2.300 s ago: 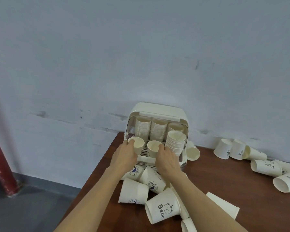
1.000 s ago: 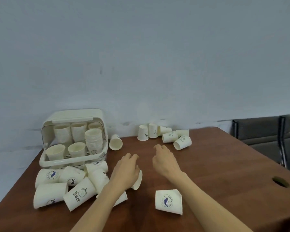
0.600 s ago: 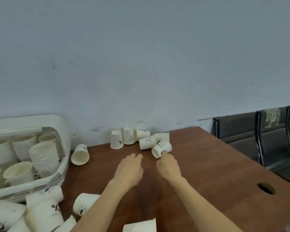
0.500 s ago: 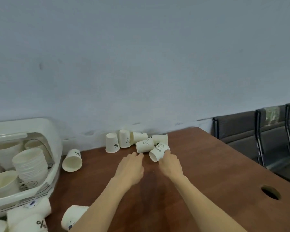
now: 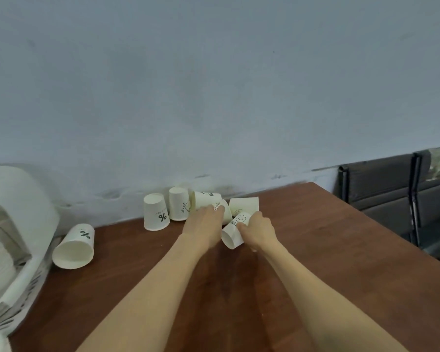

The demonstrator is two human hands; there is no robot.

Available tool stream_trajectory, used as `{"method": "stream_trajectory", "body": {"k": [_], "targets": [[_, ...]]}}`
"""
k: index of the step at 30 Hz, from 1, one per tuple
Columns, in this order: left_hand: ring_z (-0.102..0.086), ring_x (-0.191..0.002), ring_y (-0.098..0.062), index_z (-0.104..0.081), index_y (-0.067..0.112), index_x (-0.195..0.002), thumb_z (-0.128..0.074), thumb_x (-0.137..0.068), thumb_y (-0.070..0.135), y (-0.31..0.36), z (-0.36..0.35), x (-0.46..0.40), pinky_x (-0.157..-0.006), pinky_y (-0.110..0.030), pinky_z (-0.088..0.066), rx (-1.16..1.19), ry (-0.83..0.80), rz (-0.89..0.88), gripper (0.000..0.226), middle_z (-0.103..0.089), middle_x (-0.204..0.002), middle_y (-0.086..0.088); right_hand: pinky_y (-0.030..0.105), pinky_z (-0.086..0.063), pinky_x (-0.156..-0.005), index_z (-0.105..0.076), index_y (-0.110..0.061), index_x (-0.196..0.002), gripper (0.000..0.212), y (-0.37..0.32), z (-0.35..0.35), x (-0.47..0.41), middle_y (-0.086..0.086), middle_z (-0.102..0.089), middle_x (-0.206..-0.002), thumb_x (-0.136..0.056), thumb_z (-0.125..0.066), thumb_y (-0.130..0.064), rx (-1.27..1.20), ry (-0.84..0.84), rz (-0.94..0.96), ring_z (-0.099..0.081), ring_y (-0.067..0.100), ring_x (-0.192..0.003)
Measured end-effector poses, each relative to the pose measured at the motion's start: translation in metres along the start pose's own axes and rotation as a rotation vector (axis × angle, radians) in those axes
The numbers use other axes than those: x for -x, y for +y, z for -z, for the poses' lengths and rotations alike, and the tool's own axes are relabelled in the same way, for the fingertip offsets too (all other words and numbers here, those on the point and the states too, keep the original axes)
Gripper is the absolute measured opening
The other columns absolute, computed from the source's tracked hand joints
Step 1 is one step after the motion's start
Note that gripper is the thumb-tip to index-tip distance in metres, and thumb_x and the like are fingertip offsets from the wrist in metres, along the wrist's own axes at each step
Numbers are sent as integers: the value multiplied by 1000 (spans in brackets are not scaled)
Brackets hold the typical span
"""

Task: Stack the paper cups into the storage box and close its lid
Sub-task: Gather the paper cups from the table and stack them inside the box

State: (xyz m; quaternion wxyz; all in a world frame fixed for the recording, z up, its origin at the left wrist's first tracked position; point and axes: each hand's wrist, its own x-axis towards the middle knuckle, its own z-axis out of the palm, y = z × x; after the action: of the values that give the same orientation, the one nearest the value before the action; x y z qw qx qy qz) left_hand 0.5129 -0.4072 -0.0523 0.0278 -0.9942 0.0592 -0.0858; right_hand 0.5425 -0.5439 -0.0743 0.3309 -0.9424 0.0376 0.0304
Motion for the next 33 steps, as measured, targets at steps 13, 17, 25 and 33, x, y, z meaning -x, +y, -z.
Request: {"method": "stream_trajectory", "body": {"k": [13, 17, 25, 33], "targets": [[-51, -117, -26, -50, 20, -129, -38, -99, 18, 13, -13, -54, -90, -35, -37, -364, -91, -82, 33, -56, -126, -6, 39, -49, -79, -42, -8, -112, 26, 16, 16, 16, 13, -55, -114, -94, -47, -26, 135, -69, 144, -56, 33, -100], [-53, -115, -26, -59, 17, -120, -46, -94, 8, 8, -12, -44, -88, -35, -37, -415, -79, -91, 30, -57, -122, -6, 36, -39, -73, -42, -7, -114, 21, 14, 25, 29, 16, -53, -113, -96, -39, -17, 254, -42, 213, -53, 37, -100], [-57, -109, -26, -59, 14, -118, -58, -87, 4, -22, 22, 11, -74, -31, -33, -357, -32, -47, 33, -61, -119, -7, 36, -41, -70, -49, -10, -109, 19, -7, 38, 74, 14, -56, -110, -93, -38, -11, 322, 46, 307, -56, 36, -99], [-60, -98, -28, -51, 9, -121, -51, -86, -1, -59, 82, 106, -65, -33, -34, -291, 41, 28, 36, -62, -109, -10, 32, -41, -65, -59, -13, -106, 24, -57, 55, 137, 9, -61, -104, -91, -40, -13, 322, 135, 435, -50, 28, -82]]}}
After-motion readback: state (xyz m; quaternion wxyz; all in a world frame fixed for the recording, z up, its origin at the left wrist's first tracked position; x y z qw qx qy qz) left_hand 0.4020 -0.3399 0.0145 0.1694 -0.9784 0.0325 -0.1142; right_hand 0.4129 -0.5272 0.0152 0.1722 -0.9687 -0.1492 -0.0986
